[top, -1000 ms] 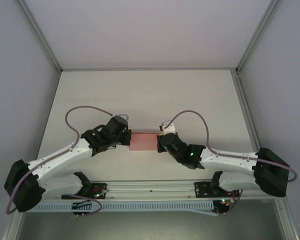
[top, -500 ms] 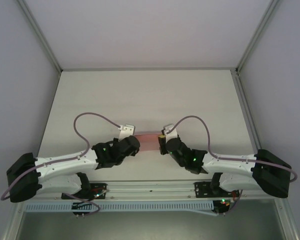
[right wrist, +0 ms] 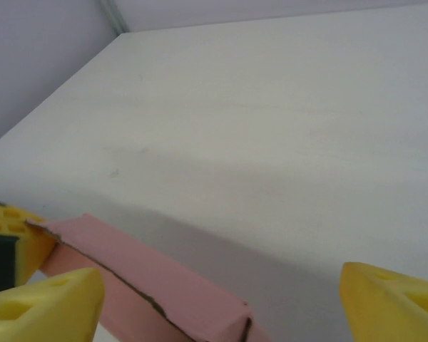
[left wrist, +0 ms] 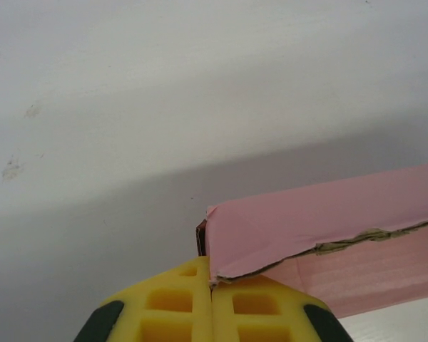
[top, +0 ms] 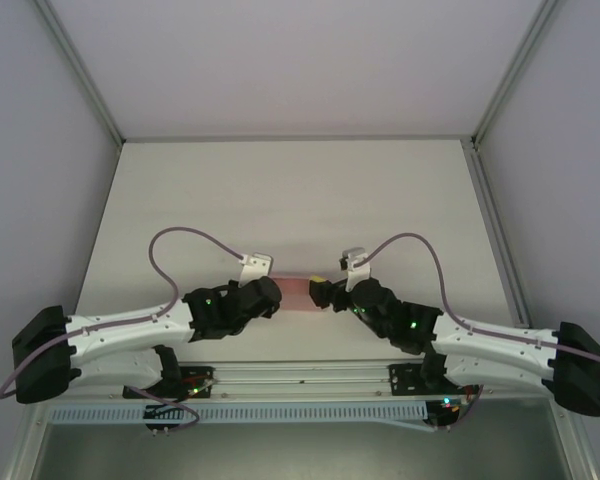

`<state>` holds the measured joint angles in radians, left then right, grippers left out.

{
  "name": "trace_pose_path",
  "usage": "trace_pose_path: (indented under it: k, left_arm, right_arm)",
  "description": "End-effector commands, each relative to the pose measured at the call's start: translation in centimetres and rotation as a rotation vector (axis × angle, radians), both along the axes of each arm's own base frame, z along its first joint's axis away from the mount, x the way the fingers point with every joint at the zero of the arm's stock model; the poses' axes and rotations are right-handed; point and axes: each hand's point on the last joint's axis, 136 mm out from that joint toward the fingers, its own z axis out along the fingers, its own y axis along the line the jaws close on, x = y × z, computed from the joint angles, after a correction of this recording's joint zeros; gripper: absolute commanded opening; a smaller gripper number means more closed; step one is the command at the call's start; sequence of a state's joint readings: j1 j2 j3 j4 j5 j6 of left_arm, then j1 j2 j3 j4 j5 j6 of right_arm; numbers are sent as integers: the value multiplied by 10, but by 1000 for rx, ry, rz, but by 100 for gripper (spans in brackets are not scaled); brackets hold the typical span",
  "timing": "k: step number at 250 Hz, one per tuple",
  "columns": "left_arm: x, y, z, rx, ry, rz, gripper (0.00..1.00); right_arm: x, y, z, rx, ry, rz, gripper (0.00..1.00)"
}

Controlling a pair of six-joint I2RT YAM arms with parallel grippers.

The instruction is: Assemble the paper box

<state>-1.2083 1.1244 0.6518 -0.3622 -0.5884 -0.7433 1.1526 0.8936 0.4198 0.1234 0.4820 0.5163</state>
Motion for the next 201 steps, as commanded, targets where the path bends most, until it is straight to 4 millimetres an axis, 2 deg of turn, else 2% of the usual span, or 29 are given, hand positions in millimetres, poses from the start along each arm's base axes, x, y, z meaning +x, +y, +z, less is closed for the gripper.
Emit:
trace_pose_path:
  k: [1, 20, 47, 73, 105, 119, 131, 144, 155, 163, 176, 201]
  left_arm:
    - [-14, 17, -26, 95, 75, -9, 0]
    - [-13, 15, -26, 103, 73, -15, 2]
    - [-14, 12, -26, 118, 69, -30, 8]
    - [-15, 11, -23, 124, 67, -40, 17]
    - [-16, 12, -13, 111, 59, -46, 31]
    - [-18, 10, -6, 88, 56, -54, 42]
    - [-19, 8, 1, 67, 55, -75, 55]
    - [-21, 6, 8, 46, 54, -87, 56]
    - [-23, 4, 16, 21, 55, -108, 64]
    - [-24, 2, 22, -2, 52, -115, 74]
    - [-25, 1, 32, -36, 44, -118, 98]
    - [-21, 6, 49, -107, 32, -69, 100]
  right_arm:
    - [12, -20, 9, 47, 52, -156, 87]
    - [15, -19, 9, 30, 79, -167, 86]
    - [20, -24, -8, -27, 166, -209, 83]
    - [23, -28, -29, -61, 261, -242, 79]
    - [15, -27, -54, -89, 347, -240, 74]
    - [12, -24, -64, -84, 373, -222, 73]
    - [9, -23, -72, -76, 388, -214, 73]
    - [7, -22, -79, -71, 399, -209, 73]
    - [6, -25, -83, -70, 408, -220, 73]
    - [6, -26, -85, -74, 409, -222, 73]
    - [4, -29, -87, -78, 411, -229, 73]
    - [3, -33, -91, -73, 413, -241, 72]
